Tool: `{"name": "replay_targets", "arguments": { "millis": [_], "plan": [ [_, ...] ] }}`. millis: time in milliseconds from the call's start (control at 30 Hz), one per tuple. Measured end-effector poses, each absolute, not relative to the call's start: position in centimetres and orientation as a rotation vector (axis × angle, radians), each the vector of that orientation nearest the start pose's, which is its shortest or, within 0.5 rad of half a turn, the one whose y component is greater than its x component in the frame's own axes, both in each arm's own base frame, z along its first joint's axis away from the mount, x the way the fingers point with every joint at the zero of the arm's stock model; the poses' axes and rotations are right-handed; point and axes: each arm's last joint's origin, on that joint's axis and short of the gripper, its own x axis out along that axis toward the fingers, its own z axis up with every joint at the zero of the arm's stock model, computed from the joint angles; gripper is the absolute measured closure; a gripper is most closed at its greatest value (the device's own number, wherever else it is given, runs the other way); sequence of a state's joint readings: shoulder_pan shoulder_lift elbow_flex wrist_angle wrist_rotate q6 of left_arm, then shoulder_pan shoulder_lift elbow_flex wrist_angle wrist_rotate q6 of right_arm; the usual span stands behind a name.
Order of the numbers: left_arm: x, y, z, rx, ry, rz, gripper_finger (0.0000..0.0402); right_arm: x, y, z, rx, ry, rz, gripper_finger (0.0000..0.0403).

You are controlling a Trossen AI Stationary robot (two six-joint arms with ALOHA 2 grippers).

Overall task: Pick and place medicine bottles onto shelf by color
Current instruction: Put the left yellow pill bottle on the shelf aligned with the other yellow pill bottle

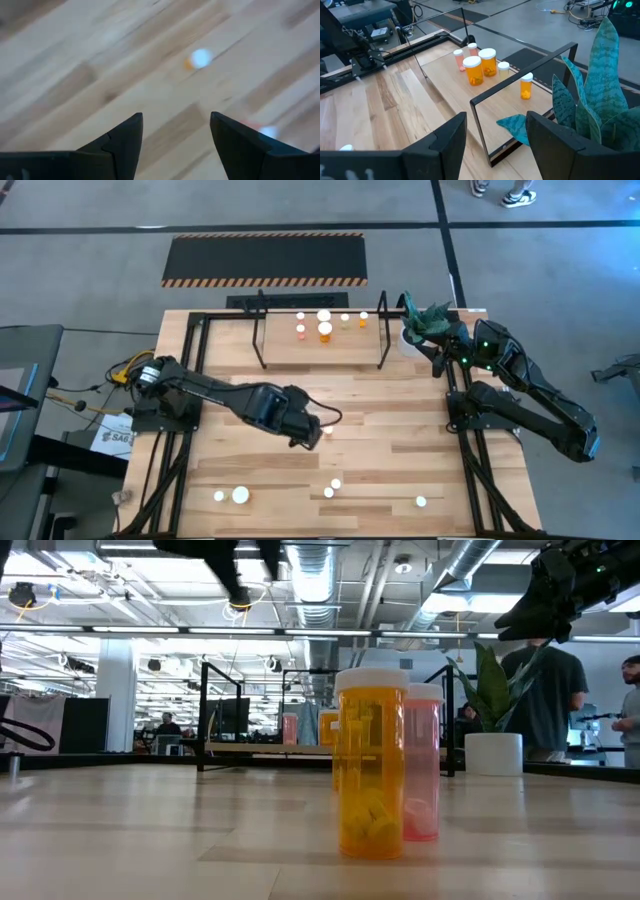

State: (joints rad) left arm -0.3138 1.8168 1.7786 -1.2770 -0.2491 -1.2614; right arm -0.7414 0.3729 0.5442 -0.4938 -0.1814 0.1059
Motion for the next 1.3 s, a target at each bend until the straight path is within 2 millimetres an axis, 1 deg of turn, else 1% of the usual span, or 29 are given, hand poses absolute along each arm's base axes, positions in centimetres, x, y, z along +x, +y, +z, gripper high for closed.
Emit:
{"name": "replay_targets", "arguments": {
  "millis": [200, 267, 333, 400, 533, 633, 800, 933, 1100, 1300],
  "plan": [
    [34.8, -12.8, 32.3, -0.771, 0.903, 0.625, 0.0184, 7.5, -6.1, 27.0, 0.248, 0.263, -0.571, 0.0177],
    [35.3, -13.7, 32.1, -0.790, 0.861, 0.605, 0.0184, 7.5, -6.1, 27.0, 0.248, 0.263, -0.571, 0.0177],
    [35.6, -14.6, 31.7, -0.796, 0.860, 0.570, 0.0184, 7.5, -6.1, 27.0, 0.248, 0.263, -0.570, 0.0177],
    [36.2, -15.5, 31.6, -0.826, 0.855, 0.487, 0.0184, 7.5, -6.1, 27.0, 0.248, 0.263, -0.571, 0.0177],
    [36.2, -16.8, 31.5, -0.849, 0.870, 0.421, 0.0184, 7.5, -6.1, 27.0, 0.248, 0.265, -0.571, 0.0177],
    [35.9, -17.3, 31.2, -0.857, 0.891, 0.431, 0.0184, 7.5, -6.1, 27.0, 0.247, 0.262, -0.571, 0.0177],
    [35.5, -17.9, 31.3, -0.922, 0.891, 0.454, 0.0184, 7.5, -6.1, 27.0, 0.249, 0.265, -0.571, 0.0177],
    [34.6, -18.8, 31.0, -0.987, 0.916, 0.518, 0.0184, 7.5, -6.1, 27.0, 0.248, 0.263, -0.571, 0.0177],
    [32.4, -20.5, 30.5, -1.062, 0.972, 0.656, 0.0181, 7.5, -6.1, 27.0, 0.248, 0.263, -0.570, 0.0177],
    [29.6, -22.2, 30.1, -1.156, 0.996, 0.862, 0.0165, 7.5, -6.1, 27.0, 0.248, 0.263, -0.571, 0.0177]
  ]
}}
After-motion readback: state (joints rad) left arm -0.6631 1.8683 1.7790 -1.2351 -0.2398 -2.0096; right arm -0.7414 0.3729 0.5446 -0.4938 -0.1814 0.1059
